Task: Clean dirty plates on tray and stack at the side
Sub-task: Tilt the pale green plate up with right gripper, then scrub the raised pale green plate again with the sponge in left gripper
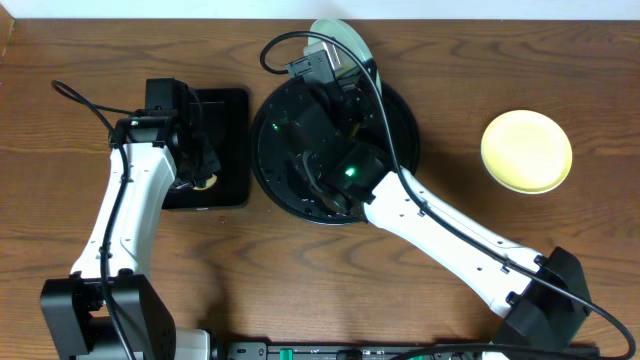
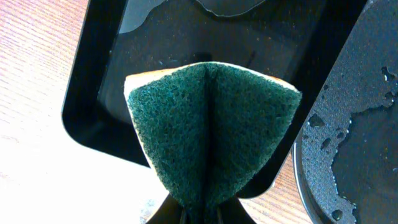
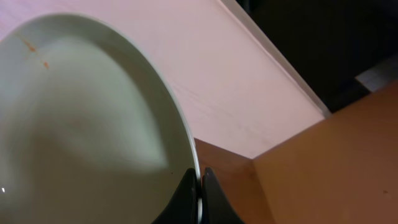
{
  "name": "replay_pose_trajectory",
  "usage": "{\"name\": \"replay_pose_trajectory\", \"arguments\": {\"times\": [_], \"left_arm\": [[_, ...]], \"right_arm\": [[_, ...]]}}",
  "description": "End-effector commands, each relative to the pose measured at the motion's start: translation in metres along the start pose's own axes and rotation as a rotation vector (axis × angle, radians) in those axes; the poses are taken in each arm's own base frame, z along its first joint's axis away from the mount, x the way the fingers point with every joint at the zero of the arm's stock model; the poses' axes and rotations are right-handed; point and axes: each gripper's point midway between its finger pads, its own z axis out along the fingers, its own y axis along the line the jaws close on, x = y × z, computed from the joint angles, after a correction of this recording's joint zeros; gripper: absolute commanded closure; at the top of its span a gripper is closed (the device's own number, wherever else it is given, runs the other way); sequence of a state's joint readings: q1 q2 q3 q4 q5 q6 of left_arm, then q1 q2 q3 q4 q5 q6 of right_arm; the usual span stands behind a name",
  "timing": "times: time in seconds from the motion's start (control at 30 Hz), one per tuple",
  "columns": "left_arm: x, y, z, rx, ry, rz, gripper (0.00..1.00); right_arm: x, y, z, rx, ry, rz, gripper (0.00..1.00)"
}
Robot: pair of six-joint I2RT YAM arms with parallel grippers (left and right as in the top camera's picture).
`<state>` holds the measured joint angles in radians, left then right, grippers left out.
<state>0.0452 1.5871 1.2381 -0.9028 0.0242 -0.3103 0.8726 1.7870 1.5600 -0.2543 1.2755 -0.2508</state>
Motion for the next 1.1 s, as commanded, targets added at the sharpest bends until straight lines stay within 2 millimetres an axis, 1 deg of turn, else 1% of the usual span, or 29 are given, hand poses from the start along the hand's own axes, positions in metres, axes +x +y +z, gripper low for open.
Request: {"name": "replay_pose_trajectory", "arguments": {"times": [0.0,0.07,0.13,0.2,0.27,0.37,0.43,0.53,0.6,0.67,0.77,0.83,0.97,1.07], "left_arm": [[-0.001,-0.001,0.002,0.010,0.006,-0.007,0.92],[0.000,-0.005,0.002,0.035,0.012,-0.007,0.92],[0.001,-0.010,0.001,0.067,0.020,-0.007,0.92],[0.003,-0.018,0.001,0.110,0.034,-0.006,0.92],[0.007,-0.027,-0.001,0.160,0.053,0.002,0.92],[0.012,-0.042,-0.003,0.225,0.069,0.068,0.92],[0.014,-0.049,-0.004,0.237,0.066,0.102,0.92],[0.017,-0.063,-0.005,0.252,0.055,0.155,0.92],[0.021,-0.075,-0.006,0.266,0.046,0.191,0.92],[0.025,-0.092,-0.008,0.287,0.030,0.246,0.92],[0.034,-0.117,-0.011,0.318,0.009,0.331,0.92],[0.041,-0.134,-0.014,0.341,-0.005,0.379,0.92],[0.057,-0.163,-0.020,0.419,0.009,0.441,0.92],[0.070,-0.173,-0.021,0.461,0.089,0.452,0.93]], "right_arm": [[0.005,-0.008,-0.001,0.069,0.018,-0.023,0.99],[0.005,-0.008,-0.001,0.068,0.018,-0.020,0.99],[0.004,-0.003,-0.001,0.042,0.013,-0.024,0.99],[0.007,0.013,0.002,-0.052,0.005,-0.063,0.99],[0.017,0.035,0.004,-0.184,0.023,-0.071,0.99],[0.044,0.065,0.010,-0.408,0.114,-0.026,0.99],[0.067,0.079,0.018,-0.554,0.224,0.055,0.99],[0.095,0.087,0.032,-0.744,0.384,0.187,0.99],[0.105,0.089,0.037,-0.879,0.454,0.250,0.99],[0.117,0.087,0.043,-0.979,0.522,0.311,0.99],[0.138,0.085,0.053,-1.056,0.603,0.351,0.99],[0.153,0.089,0.058,-1.099,0.638,0.336,0.99],[0.179,0.112,0.060,-1.162,0.694,0.278,0.99],[0.196,0.128,0.063,-1.171,0.733,0.252,0.99]]}}
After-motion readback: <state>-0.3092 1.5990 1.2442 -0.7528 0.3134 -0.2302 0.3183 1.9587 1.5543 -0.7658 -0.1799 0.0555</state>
